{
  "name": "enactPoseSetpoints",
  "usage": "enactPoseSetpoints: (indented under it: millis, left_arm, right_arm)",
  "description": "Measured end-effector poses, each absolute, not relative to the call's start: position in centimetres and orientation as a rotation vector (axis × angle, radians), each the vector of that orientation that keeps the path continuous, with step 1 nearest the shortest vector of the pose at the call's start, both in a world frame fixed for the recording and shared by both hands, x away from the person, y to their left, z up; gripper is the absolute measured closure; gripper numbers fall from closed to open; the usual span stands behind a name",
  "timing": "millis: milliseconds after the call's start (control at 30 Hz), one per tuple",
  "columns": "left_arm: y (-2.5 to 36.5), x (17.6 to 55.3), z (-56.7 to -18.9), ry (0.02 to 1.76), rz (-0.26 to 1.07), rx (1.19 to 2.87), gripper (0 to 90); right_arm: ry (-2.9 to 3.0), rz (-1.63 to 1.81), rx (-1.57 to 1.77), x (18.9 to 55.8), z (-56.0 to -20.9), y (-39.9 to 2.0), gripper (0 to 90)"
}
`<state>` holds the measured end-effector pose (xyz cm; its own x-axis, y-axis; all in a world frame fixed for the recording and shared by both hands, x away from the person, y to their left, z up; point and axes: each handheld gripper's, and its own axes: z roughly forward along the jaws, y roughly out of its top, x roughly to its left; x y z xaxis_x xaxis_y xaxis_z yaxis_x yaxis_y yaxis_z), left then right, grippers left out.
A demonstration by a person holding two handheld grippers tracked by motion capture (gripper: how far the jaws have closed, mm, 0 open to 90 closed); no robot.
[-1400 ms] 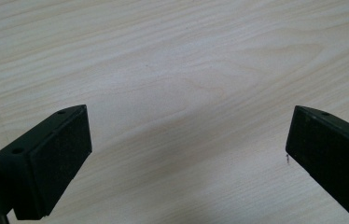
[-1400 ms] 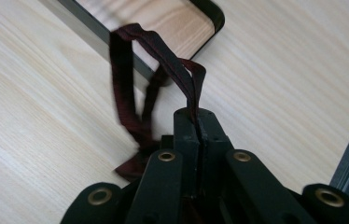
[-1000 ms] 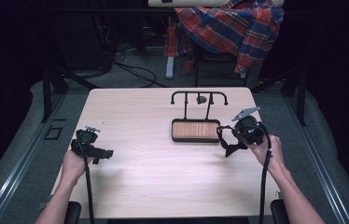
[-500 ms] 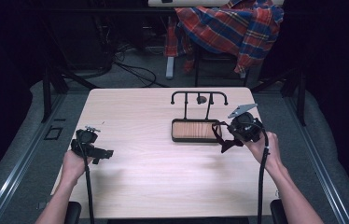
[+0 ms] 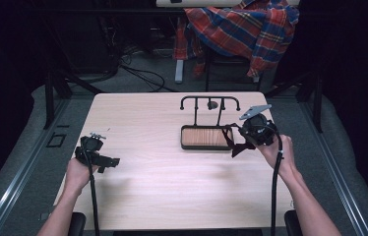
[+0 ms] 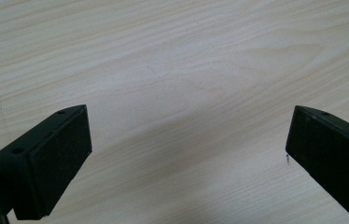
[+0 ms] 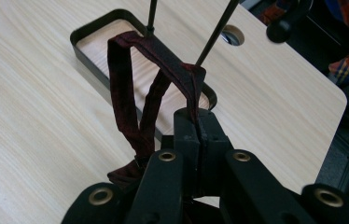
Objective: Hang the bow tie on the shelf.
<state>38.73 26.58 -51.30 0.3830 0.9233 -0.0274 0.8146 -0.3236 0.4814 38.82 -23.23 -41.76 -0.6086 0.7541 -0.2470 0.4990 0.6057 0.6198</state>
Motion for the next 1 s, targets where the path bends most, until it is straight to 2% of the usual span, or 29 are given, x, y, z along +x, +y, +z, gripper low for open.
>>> enactPoseSetpoints:
  millis: [1000]
  left_arm:
    - [26.6, 38.8, -51.4, 1.498, 0.347, 2.23, 0.2]
  right_arm:
    - [2.226, 0.754, 1.008, 40.9, -39.1, -23.9, 88.6]
